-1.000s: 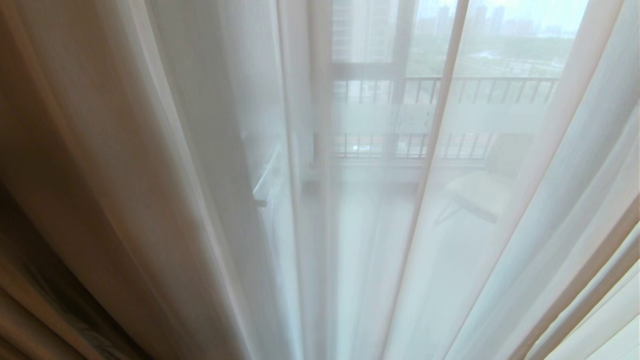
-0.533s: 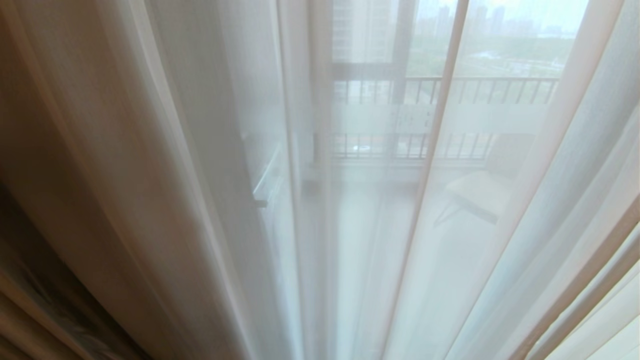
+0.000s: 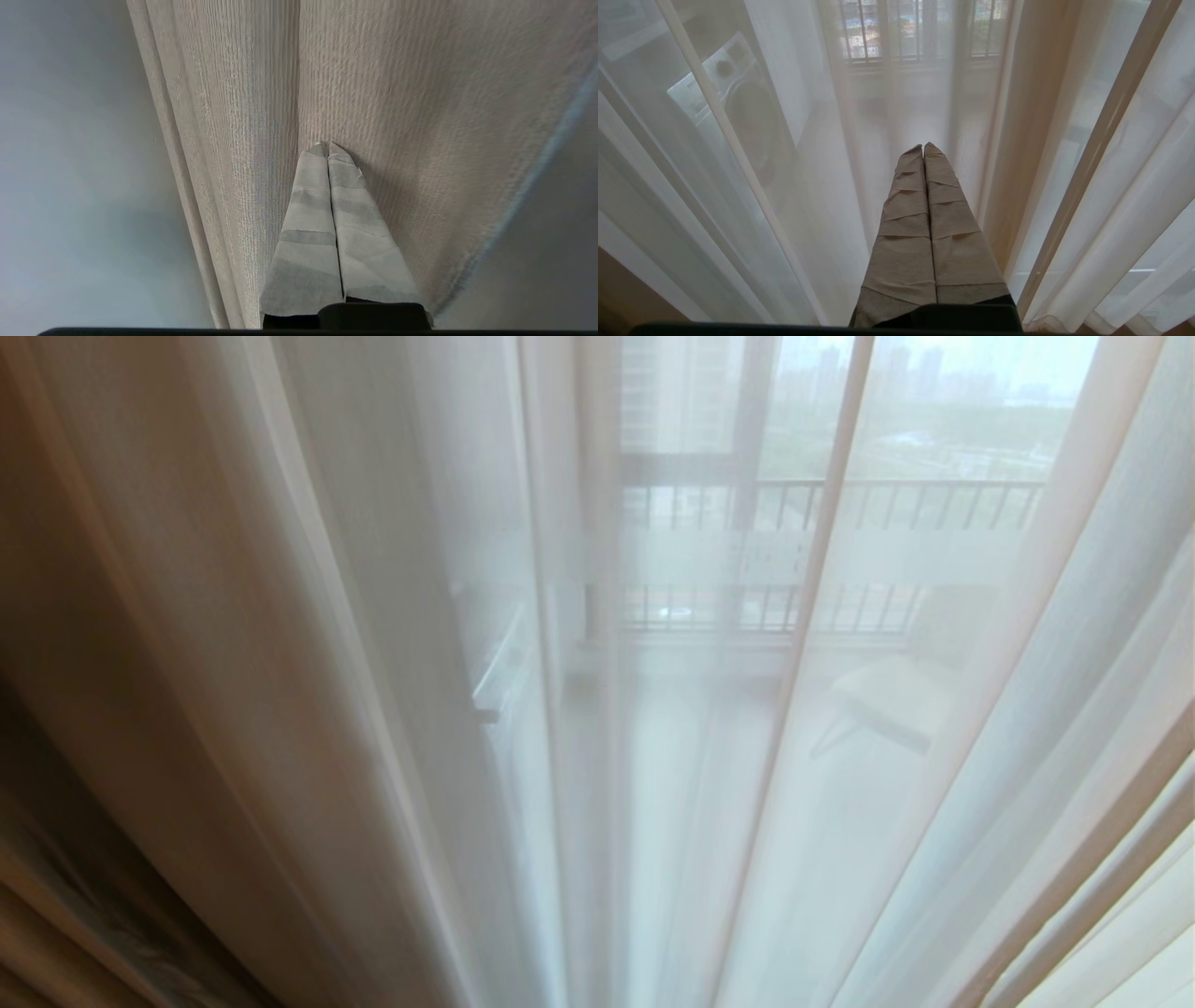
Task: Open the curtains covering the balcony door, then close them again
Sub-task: Close the outer curtains on both sides
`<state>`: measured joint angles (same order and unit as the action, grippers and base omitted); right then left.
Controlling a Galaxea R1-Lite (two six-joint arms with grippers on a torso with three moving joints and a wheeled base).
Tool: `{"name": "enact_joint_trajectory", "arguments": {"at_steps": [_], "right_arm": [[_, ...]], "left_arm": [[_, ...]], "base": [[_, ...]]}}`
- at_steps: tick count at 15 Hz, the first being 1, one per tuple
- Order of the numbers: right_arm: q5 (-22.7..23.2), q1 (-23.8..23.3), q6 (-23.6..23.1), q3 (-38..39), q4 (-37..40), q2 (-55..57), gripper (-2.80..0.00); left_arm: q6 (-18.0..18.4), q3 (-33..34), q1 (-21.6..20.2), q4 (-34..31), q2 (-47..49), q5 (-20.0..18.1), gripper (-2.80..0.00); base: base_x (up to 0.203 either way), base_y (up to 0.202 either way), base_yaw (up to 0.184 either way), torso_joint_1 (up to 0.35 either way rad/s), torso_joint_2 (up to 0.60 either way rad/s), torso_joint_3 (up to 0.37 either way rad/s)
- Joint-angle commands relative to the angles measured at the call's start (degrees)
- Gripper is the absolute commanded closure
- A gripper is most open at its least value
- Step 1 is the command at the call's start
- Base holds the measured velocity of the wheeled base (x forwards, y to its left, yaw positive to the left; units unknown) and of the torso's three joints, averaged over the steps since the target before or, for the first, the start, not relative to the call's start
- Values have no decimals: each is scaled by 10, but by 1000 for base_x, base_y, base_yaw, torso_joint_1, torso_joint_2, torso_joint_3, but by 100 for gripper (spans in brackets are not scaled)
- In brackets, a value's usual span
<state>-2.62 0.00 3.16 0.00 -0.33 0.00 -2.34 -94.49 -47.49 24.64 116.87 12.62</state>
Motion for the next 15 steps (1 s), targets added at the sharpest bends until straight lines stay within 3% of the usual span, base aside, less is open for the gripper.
{"name": "enact_joint_trajectory", "arguments": {"at_steps": [1, 9, 15], "right_arm": [[0, 0, 0, 0, 0, 0, 0], [0, 0, 0, 0, 0, 0, 0], [0, 0, 0, 0, 0, 0, 0]], "left_arm": [[-1, 24, 4, 1, -30, -14, 0], [-2, 113, 29, 2, -116, -116, 0], [-2, 134, 31, 14, -128, -118, 0]], "base": [[0, 0, 0, 0, 0, 0], [0, 0, 0, 0, 0, 0], [0, 0, 0, 0, 0, 0]]}}
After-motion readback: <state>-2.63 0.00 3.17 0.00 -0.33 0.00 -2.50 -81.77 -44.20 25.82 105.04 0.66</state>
